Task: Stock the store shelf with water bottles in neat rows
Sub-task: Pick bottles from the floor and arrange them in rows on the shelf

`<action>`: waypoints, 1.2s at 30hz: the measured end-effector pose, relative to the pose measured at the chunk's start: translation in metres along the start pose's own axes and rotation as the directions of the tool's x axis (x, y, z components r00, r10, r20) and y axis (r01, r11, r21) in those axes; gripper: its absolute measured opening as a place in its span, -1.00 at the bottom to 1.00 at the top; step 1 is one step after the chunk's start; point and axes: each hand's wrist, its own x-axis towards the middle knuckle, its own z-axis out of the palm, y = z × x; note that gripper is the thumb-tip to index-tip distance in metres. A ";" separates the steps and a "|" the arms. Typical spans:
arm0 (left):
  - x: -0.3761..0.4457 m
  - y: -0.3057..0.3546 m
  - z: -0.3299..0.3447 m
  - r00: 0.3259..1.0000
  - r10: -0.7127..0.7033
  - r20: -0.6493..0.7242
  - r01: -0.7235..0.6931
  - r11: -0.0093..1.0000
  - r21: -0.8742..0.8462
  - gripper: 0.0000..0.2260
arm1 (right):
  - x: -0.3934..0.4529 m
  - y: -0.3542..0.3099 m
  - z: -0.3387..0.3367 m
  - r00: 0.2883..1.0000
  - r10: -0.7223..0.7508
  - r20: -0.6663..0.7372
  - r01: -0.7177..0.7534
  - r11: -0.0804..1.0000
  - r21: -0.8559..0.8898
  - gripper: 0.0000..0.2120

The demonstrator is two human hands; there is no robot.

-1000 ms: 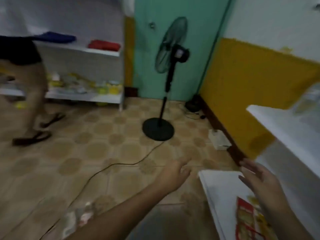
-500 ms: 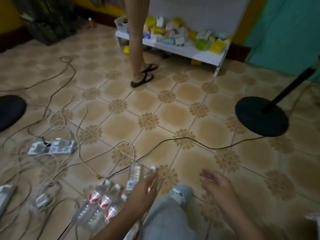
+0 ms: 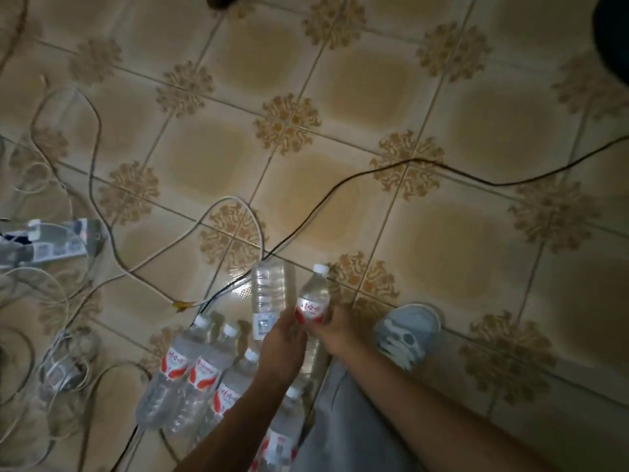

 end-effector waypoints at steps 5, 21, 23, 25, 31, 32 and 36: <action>0.026 -0.013 0.011 0.996 -0.069 0.052 0.071 0.997 -0.028 -0.77 | 0.013 0.001 0.017 0.999 0.045 -0.020 -0.046 0.998 -0.044 -0.56; -0.018 0.071 -0.031 0.988 0.117 0.104 -0.093 0.972 -0.214 -0.37 | -0.048 -0.055 -0.044 0.980 -0.007 -0.199 0.032 0.992 0.121 -0.63; -0.035 0.100 -0.040 0.978 0.189 0.084 -0.164 0.956 -0.242 -0.36 | -0.076 -0.073 -0.070 0.962 -0.085 -0.258 0.119 0.985 0.122 -0.68; -0.059 0.132 -0.047 0.961 0.267 0.065 -0.243 0.936 -0.254 -0.35 | -0.109 -0.091 -0.100 0.930 -0.159 -0.332 0.206 0.972 0.111 -0.68; -0.166 0.233 -0.057 0.837 0.545 0.052 -0.498 0.796 -0.343 -0.27 | -0.252 -0.136 -0.197 0.782 -0.335 -0.526 0.411 0.911 0.030 -0.55; -0.187 0.250 -0.057 0.809 0.585 0.054 -0.529 0.766 -0.364 -0.27 | -0.280 -0.140 -0.213 0.745 -0.359 -0.562 0.440 0.898 0.010 -0.61; -0.289 0.313 -0.050 0.653 0.754 0.074 -0.653 0.610 -0.449 -0.25 | -0.404 -0.142 -0.272 0.577 -0.412 -0.705 0.529 0.846 -0.061 -0.73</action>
